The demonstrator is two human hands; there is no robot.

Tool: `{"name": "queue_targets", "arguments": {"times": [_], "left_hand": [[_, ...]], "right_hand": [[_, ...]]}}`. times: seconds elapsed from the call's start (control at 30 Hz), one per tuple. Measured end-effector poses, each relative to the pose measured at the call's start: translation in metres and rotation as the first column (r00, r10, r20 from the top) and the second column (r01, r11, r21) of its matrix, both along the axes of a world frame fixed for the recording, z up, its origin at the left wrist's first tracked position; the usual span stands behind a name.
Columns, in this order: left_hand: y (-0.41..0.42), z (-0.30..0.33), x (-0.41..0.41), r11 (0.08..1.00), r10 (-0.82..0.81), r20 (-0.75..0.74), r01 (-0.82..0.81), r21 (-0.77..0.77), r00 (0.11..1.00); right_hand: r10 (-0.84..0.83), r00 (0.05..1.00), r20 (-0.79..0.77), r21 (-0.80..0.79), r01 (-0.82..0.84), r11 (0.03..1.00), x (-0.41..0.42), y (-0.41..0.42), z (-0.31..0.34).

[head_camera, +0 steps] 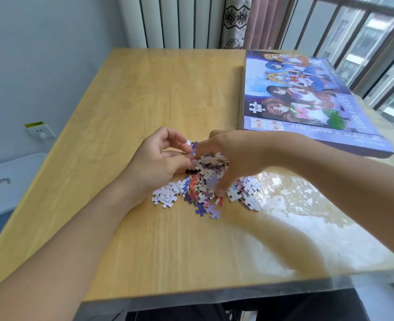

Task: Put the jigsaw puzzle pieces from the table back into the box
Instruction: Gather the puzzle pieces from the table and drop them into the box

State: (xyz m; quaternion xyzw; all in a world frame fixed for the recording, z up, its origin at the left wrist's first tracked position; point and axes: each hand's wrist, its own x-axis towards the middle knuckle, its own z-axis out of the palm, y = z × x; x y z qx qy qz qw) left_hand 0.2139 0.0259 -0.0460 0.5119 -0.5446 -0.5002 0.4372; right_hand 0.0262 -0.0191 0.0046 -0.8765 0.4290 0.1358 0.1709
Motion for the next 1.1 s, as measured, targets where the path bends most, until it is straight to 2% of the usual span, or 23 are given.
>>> {"name": "queue_targets", "arguments": {"times": [0.07,0.27,0.5,0.53,0.57,0.63,0.67,0.73,0.8,0.87,0.93,1.03,1.1], "left_hand": [[-0.003,0.000,0.002,1.000,0.017,0.008,-0.017,0.002,1.000],[-0.005,-0.011,0.004,0.989,-0.028,0.201,0.056,-0.134,0.979],[-0.012,-0.016,0.007,0.965,0.051,0.126,-0.016,-0.261,0.991],[-0.013,-0.016,0.009,0.964,0.054,0.100,-0.026,-0.263,0.994],[-0.015,-0.015,0.008,0.965,0.060,0.088,-0.035,-0.261,0.994],[-0.020,-0.009,0.006,0.965,0.083,0.078,-0.060,-0.255,0.994],[-0.023,-0.005,0.004,0.963,0.094,0.070,-0.073,-0.260,0.993],[-0.032,0.011,-0.003,0.947,0.104,0.090,-0.071,-0.313,0.990],[-0.043,0.026,-0.014,0.906,0.104,0.300,0.034,-0.422,0.948],[-0.054,0.037,-0.031,0.851,0.096,0.587,0.239,-0.467,0.804],[-0.063,0.041,-0.051,0.802,0.034,0.760,0.436,-0.408,0.649],[-0.077,0.040,-0.081,0.732,-0.009,0.891,0.610,-0.304,0.454],[-0.084,0.040,-0.094,0.695,0.021,0.927,0.661,-0.284,0.376]], "right_hand": [[0.006,1.000,0.024,0.006,-0.006,1.000,-0.001,0.002,-0.001],[-0.088,0.985,0.149,0.037,0.083,0.996,-0.012,0.005,-0.010],[-0.213,0.911,0.354,-0.017,0.234,0.972,-0.031,0.013,-0.012],[-0.280,0.861,0.424,0.038,0.292,0.956,-0.033,0.015,-0.014],[-0.379,0.769,0.515,0.156,0.350,0.923,-0.037,0.020,-0.015],[-0.597,0.488,0.637,0.463,0.377,0.802,-0.044,0.029,-0.019],[-0.681,0.352,0.642,0.583,0.353,0.732,-0.047,0.034,-0.020],[-0.780,0.163,0.604,0.729,0.283,0.624,-0.051,0.043,-0.021],[-0.847,0.022,0.531,0.829,0.190,0.525,-0.056,0.051,-0.022],[-0.884,-0.071,0.462,0.883,0.133,0.450,-0.065,0.059,-0.022],[-0.899,-0.136,0.416,0.908,0.107,0.404,-0.076,0.065,-0.022],[-0.897,-0.175,0.407,0.912,0.132,0.388,-0.095,0.070,-0.020],[-0.896,-0.182,0.405,0.911,0.158,0.380,-0.105,0.073,-0.020]]}}
